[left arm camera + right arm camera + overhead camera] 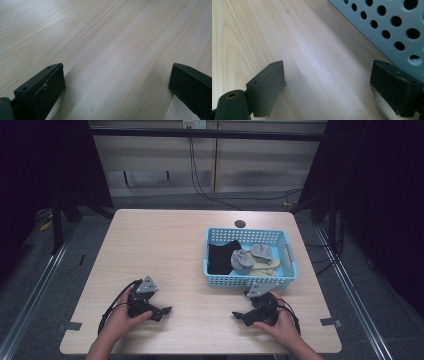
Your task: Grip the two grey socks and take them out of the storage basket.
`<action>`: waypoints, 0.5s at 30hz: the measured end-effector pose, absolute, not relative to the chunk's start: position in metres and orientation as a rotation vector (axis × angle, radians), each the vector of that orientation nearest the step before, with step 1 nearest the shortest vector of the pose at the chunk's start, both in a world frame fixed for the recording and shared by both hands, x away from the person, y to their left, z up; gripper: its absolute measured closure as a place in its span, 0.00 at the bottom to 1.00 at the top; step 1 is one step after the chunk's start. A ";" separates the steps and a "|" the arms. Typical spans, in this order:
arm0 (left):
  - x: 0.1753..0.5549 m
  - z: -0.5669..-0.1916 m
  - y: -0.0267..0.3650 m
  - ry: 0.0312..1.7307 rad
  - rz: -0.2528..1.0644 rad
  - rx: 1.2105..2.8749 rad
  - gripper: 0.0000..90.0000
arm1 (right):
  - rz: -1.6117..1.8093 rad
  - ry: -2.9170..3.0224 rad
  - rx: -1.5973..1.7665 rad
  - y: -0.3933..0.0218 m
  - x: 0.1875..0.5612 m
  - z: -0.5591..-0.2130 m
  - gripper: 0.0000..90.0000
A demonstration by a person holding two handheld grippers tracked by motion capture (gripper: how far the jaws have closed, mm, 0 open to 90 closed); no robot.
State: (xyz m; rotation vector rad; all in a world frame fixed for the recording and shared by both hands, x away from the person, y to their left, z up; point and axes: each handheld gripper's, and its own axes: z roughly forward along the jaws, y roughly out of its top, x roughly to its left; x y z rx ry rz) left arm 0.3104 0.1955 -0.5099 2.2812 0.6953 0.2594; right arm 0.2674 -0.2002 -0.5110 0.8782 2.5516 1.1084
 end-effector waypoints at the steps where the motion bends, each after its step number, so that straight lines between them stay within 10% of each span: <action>1: 0.310 -0.510 0.195 0.700 0.254 2.277 0.00 | 1.108 2.551 0.878 -0.200 0.267 -0.511 0.13; 15: 0.310 -0.510 0.195 0.702 0.259 2.273 0.00 | 1.002 2.683 0.954 -0.204 0.273 -0.496 0.16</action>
